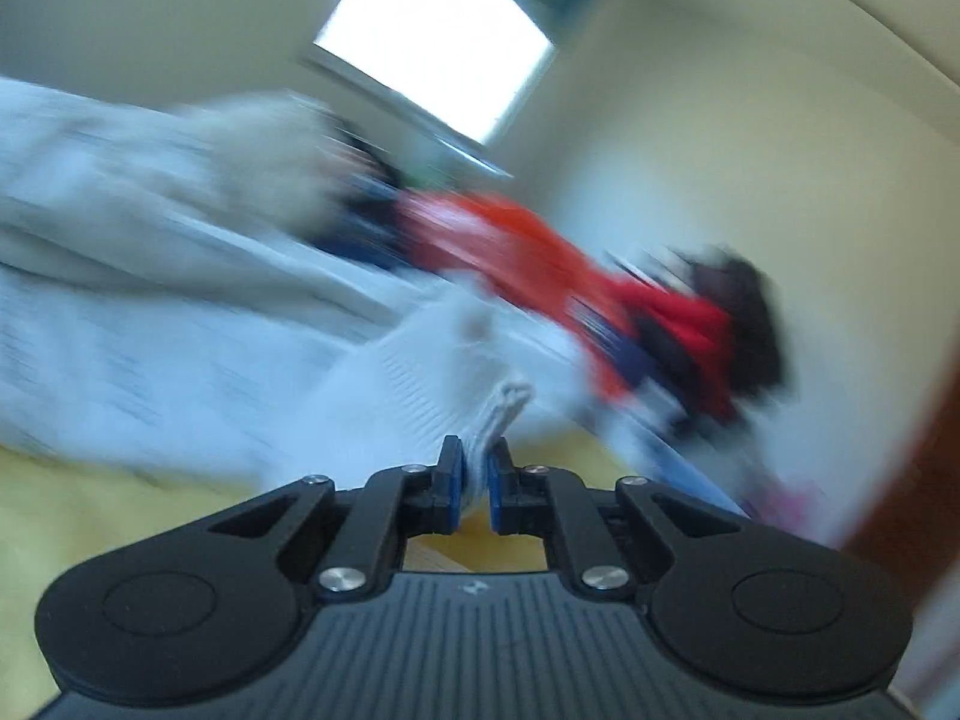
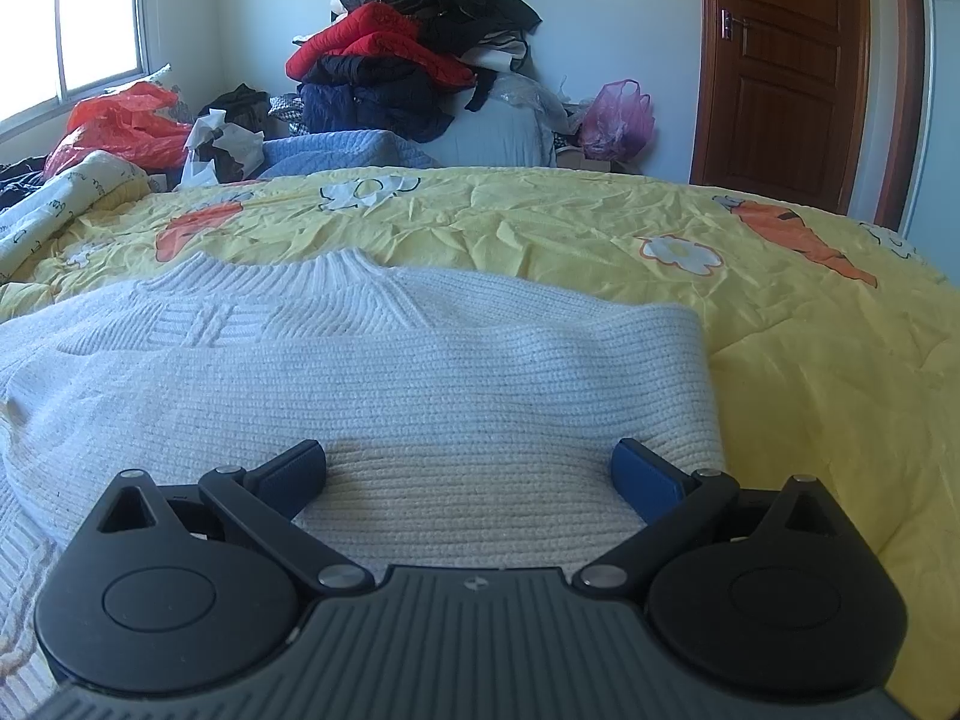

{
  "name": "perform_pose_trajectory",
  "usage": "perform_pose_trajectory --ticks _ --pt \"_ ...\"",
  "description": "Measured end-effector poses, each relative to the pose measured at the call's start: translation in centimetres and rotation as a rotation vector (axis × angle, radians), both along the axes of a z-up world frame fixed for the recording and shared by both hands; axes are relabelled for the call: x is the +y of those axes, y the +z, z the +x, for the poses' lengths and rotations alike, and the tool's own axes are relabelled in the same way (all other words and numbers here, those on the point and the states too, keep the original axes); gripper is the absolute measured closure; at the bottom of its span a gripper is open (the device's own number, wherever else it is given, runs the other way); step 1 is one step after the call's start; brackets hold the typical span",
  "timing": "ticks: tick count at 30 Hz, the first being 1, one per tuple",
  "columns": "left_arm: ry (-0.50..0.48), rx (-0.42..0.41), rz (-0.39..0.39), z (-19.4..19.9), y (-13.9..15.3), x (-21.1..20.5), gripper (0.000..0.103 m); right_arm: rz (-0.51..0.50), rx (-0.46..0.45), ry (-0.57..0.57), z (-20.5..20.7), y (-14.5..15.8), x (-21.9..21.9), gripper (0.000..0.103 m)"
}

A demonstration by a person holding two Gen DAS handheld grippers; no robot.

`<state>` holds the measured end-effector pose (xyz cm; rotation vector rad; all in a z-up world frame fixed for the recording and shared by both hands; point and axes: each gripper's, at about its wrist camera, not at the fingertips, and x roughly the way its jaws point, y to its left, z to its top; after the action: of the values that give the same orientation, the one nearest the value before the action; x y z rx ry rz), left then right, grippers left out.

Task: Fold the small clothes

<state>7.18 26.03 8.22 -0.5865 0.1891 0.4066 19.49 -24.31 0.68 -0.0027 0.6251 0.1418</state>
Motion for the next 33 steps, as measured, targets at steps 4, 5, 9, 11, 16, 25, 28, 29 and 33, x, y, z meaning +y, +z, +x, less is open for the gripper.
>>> perform_pose_trajectory --ticks 4,5,9,11,16,25,28,29,33 --pt "-0.345 0.069 0.053 3.9 -1.2 -11.1 0.095 0.009 -0.001 0.000 0.0 0.0 -0.1 0.003" --pt "-0.428 0.131 0.097 4.7 -1.9 -13.9 0.095 0.012 -0.002 0.000 -0.1 0.0 -0.1 0.003" --pt "-0.630 0.343 0.174 6.3 -6.1 -20.9 0.094 0.025 -0.003 -0.001 -0.1 0.0 -0.3 0.003" --pt "-0.646 0.358 0.197 6.3 -7.1 -21.1 0.090 0.028 -0.003 -0.001 -0.1 0.0 -0.3 0.003" --pt "-0.715 0.243 0.142 3.7 -5.4 -19.2 0.046 0.045 -0.003 0.001 0.0 0.0 -0.6 0.003" --pt "-0.584 0.161 0.128 0.7 -6.3 -15.7 0.023 -0.057 0.002 -0.005 0.1 1.4 1.6 0.011" --pt "-0.539 0.202 0.099 1.8 -6.8 -15.4 0.022 0.185 -0.008 0.123 -1.0 5.0 4.3 0.007" --pt "-0.531 0.219 0.090 2.0 -6.9 -15.4 0.022 0.271 0.021 0.189 -0.9 5.6 5.4 0.007" --pt "-0.538 0.199 0.044 1.7 -7.3 -14.5 0.022 0.603 0.378 0.337 2.0 4.0 10.0 0.021"
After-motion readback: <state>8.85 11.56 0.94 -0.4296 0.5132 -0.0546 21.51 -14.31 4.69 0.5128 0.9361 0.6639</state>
